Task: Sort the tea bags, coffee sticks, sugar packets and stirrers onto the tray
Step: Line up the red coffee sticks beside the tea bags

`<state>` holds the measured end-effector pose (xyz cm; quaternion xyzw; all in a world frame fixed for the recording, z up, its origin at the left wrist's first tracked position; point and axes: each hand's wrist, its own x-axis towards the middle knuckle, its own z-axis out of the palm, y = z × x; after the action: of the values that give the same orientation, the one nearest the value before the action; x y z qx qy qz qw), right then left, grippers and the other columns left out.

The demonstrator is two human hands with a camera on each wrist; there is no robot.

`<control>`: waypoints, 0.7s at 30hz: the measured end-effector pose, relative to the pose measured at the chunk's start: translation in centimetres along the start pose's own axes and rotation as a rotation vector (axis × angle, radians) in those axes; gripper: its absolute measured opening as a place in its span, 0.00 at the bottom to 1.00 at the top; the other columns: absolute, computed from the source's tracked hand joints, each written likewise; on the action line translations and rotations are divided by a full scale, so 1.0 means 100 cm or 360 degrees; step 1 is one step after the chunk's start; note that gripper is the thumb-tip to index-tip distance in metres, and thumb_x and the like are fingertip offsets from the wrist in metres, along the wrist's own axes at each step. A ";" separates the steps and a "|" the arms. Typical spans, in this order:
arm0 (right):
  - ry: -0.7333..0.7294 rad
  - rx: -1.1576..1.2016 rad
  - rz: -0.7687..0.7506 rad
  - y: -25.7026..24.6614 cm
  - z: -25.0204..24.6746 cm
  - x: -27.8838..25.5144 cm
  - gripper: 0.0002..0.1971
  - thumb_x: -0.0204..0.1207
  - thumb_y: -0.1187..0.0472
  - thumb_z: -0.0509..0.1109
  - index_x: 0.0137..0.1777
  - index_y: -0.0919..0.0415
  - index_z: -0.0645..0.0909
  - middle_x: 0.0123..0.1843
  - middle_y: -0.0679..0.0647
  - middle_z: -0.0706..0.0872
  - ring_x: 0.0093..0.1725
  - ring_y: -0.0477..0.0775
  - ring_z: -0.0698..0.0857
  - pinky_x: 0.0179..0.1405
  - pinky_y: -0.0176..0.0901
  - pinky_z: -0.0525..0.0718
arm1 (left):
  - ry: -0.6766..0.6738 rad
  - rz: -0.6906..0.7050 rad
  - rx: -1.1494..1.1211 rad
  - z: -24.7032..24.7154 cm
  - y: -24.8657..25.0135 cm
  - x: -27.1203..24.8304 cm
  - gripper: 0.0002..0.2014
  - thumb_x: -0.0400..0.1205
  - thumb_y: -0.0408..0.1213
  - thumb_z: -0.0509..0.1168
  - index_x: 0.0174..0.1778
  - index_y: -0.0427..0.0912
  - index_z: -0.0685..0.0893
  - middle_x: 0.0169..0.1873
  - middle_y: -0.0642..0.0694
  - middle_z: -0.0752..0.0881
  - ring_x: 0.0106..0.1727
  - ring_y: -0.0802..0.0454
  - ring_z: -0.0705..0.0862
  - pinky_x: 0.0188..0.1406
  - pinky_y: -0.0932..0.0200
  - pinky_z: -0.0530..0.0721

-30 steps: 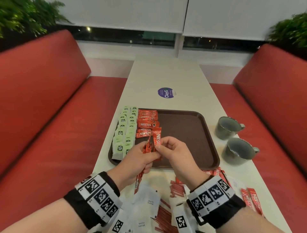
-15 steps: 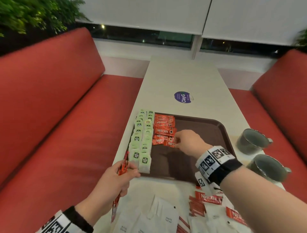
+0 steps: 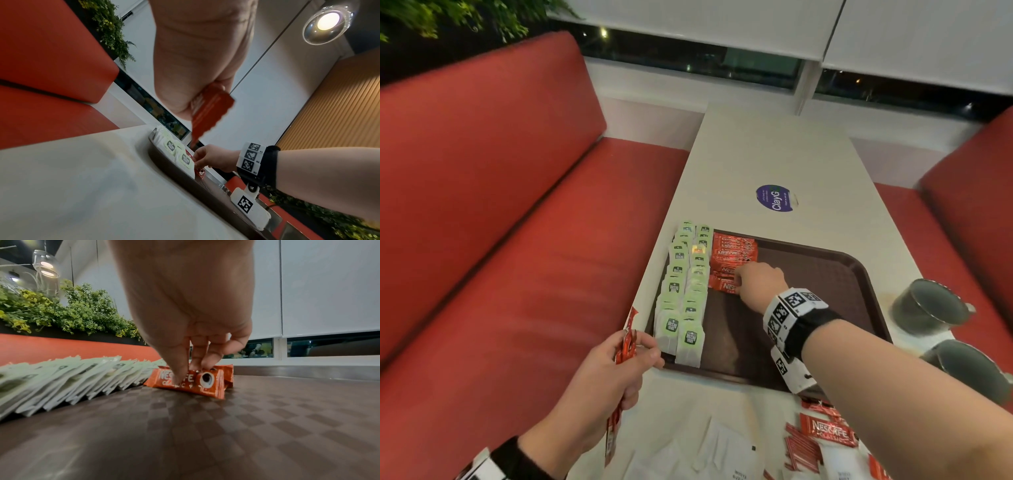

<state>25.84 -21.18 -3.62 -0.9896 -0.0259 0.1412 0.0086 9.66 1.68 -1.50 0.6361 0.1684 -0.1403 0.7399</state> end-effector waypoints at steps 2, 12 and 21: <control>0.0021 -0.0023 -0.0040 -0.001 0.001 0.002 0.08 0.79 0.63 0.64 0.54 0.53 0.81 0.54 0.53 0.85 0.57 0.58 0.81 0.61 0.52 0.73 | -0.0010 -0.0019 -0.0014 0.001 0.000 0.000 0.04 0.80 0.25 0.66 0.48 0.33 0.79 0.31 0.39 0.87 0.20 0.54 0.62 0.17 0.63 0.61; 0.0233 0.0106 -0.0123 0.002 0.002 0.002 0.07 0.78 0.56 0.67 0.54 0.54 0.78 0.55 0.53 0.82 0.55 0.57 0.81 0.58 0.51 0.74 | 0.0005 -0.0005 -0.0049 0.000 0.005 0.005 0.04 0.80 0.24 0.65 0.48 0.33 0.79 0.32 0.39 0.86 0.19 0.55 0.61 0.18 0.64 0.60; 0.0199 -0.0187 -0.0128 0.002 -0.011 0.015 0.12 0.79 0.62 0.62 0.61 0.54 0.80 0.61 0.55 0.82 0.64 0.58 0.76 0.65 0.54 0.71 | 0.0025 0.0000 -0.0023 0.000 0.002 0.003 0.05 0.79 0.25 0.66 0.49 0.33 0.79 0.31 0.40 0.86 0.21 0.54 0.60 0.19 0.62 0.60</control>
<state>27.60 -21.30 -3.02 -0.9935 -0.0732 0.0769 -0.0421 10.03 1.76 -1.44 0.6318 0.1753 -0.1340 0.7431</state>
